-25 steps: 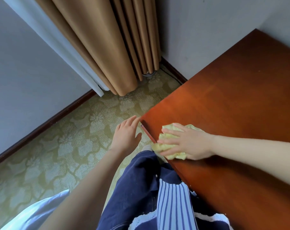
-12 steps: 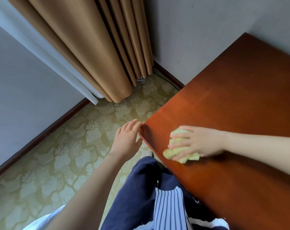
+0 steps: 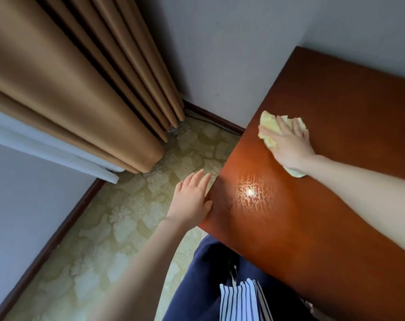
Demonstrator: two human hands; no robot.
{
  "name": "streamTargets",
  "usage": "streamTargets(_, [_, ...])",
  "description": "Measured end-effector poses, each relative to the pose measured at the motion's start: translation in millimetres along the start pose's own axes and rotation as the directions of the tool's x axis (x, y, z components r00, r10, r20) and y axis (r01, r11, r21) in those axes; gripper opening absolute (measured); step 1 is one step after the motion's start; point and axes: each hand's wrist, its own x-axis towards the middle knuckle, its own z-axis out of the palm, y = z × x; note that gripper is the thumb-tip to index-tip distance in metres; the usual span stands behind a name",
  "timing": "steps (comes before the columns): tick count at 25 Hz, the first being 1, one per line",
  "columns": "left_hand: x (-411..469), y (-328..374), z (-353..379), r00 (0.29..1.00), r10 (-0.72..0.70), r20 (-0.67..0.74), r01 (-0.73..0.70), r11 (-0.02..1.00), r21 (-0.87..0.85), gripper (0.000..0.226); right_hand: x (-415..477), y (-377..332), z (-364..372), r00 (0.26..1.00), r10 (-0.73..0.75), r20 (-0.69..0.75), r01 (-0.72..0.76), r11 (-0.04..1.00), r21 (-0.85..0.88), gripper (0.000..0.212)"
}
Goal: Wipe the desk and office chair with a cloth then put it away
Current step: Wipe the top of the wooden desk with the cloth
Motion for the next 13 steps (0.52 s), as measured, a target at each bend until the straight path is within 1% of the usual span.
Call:
streamTargets(3, [26,-9,-13,0.994,0.099,0.036,-0.099,0.995,0.012,0.073,-30,-23,22,0.992,-0.118,-0.043,0.116,0.992,-0.044,0.057])
streamTargets(6, [45,-20,-21,0.979,0.184,0.087,-0.188,0.982,0.029,0.072,-71,-44,44,0.952,-0.306,-0.005,0.305,0.95,-0.072,0.064])
streamTargets(8, [55,-23,-23,0.969,0.215,0.125,-0.22,0.975,0.034,0.069,-97,-59,57,0.877,-0.479,0.034,0.48,0.872,-0.098,0.072])
streamTargets(10, [67,-21,-25,0.96,0.237,0.15,-0.244,0.969,0.03,0.066,-118,-67,64,0.772,-0.628,0.096,0.635,0.761,-0.129,0.076])
streamTargets(12, [81,-13,-27,0.951,0.263,0.165,-0.269,0.963,0.012,0.063,-129,-68,66,0.694,-0.698,0.177,0.72,0.675,-0.16,0.074])
streamTargets(13, [87,-8,-28,0.948,0.271,0.165,-0.275,0.962,0.001,0.062,-131,-68,65,0.668,-0.718,0.194,0.744,0.64,-0.193,0.072])
